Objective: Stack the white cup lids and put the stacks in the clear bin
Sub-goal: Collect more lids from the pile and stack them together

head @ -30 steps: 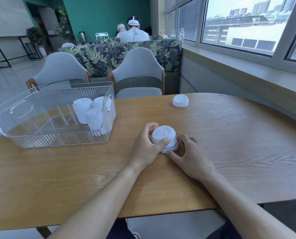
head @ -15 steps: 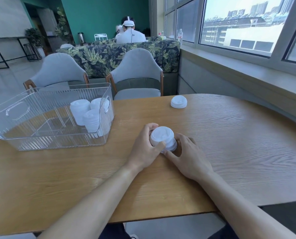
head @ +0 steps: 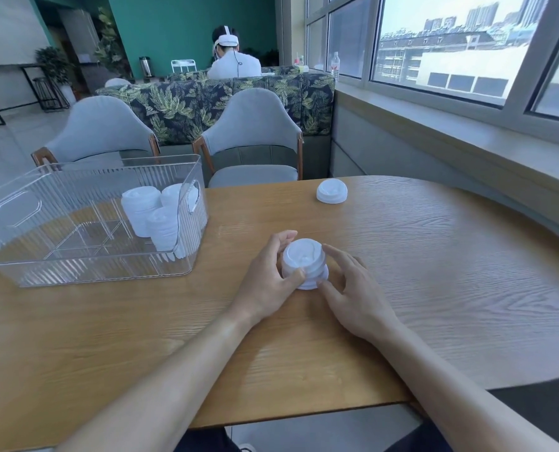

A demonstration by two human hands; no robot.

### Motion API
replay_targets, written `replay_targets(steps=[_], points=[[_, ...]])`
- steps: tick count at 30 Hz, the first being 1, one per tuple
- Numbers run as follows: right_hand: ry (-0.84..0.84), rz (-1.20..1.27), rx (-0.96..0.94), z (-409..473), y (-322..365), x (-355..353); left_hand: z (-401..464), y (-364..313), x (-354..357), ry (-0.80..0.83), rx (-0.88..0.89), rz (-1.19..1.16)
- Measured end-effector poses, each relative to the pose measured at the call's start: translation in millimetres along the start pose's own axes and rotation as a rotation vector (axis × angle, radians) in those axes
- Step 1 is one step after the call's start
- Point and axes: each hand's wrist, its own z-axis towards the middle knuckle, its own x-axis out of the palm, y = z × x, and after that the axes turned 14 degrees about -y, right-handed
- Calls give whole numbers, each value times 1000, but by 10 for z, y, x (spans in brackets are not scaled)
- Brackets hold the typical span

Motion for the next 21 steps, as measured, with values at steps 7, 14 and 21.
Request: replay_targets(steps=[7, 14, 21], points=[[-15, -14, 51, -27, -23, 22, -37, -20, 10, 18, -19, 0], [-32, -71, 39, -46, 12, 26, -49, -12, 16, 68, -29, 55], [-26, -105, 14, -49, -4, 42, -35, -2, 21, 88, -41, 111]])
